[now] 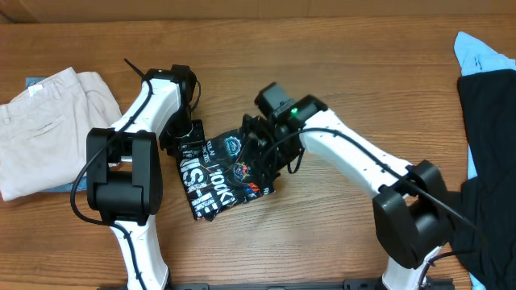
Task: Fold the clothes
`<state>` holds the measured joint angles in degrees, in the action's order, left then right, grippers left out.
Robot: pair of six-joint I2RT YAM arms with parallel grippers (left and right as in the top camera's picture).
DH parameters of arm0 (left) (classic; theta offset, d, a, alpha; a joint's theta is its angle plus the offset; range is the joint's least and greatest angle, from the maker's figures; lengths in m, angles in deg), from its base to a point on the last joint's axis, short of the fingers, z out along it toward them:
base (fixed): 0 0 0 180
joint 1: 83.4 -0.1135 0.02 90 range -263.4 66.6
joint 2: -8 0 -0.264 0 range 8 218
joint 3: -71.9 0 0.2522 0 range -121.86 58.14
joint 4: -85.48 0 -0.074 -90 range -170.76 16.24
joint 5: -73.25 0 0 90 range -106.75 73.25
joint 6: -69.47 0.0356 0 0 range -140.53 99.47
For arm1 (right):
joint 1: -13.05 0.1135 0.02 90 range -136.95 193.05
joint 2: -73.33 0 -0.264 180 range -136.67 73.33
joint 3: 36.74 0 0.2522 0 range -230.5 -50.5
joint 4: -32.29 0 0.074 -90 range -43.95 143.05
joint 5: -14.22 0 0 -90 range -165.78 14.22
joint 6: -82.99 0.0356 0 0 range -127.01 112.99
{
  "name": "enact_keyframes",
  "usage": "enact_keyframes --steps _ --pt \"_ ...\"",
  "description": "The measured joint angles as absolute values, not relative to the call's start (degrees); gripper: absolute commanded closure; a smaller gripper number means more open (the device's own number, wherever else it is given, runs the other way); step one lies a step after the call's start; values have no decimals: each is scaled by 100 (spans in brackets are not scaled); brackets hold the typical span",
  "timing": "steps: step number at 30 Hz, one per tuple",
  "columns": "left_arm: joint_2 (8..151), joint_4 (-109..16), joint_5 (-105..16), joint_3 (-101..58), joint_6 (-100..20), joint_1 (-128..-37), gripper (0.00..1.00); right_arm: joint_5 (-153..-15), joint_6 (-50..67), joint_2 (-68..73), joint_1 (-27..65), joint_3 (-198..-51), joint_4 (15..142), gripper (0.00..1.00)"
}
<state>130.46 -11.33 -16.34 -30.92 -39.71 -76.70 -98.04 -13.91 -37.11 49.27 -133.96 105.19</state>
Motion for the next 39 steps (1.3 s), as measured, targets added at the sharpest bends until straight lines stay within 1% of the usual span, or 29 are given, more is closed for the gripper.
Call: enact_keyframes --steps 5,8,11,16,20,22,25,27,28,31,33,36,39 --pt "13046 -832 -1590 -3092 -3971 -7670 63 -9740 -1415 -3754 4980 -12780 10084 51" --pt "13046 -462 -1577 -3074 -3971 -7670 63 -9653 -1428 -3872 4943 -12638 10077 46" --pt "13046 -89 -1560 -3068 -3971 -7670 63 -9476 -1424 -3894 4785 -12607 10116 46" --pt "13046 95 -1560 -3066 -3971 -7670 64 -9275 -1421 -3896 4530 -12607 10164 47" --pt "13046 322 -1562 -3066 -3971 -7670 68 -9222 -1426 -3894 4510 -12607 10267 56" --pt "13046 460 -1562 -3063 -3971 -7670 67 -9203 -1402 -3894 4506 -12607 10440 54" --pt "12930 165 -1555 -3039 -3973 -7670 62 -9203 -1253 -3894 4495 -12670 10901 53" --pt "12462 -432 -1542 -3015 -3977 -7670 53 -9211 -1205 -3877 4495 -12769 11061 53" --pt "12209 -709 -1540 -3011 -3995 -7670 52 -9246 -1190 -3846 4495 -12799 11080 53" --pt "11472 -1446 -1520 -3026 -3986 -7670 53 -9513 -1214 -3706 4497 -12856 11246 53" --pt "11175 -1678 -1518 -3052 -3966 -7670 53 -9662 -1303 -3645 4521 -12856 11349 53" --pt "11264 -1739 -1518 -3063 -3925 -7670 54 -9743 -1369 -3645 4615 -12804 11259 53" --pt "11673 -1734 -1518 -3061 -3850 -7670 54 -9740 -1408 -3649 4777 -12721 11196 55"
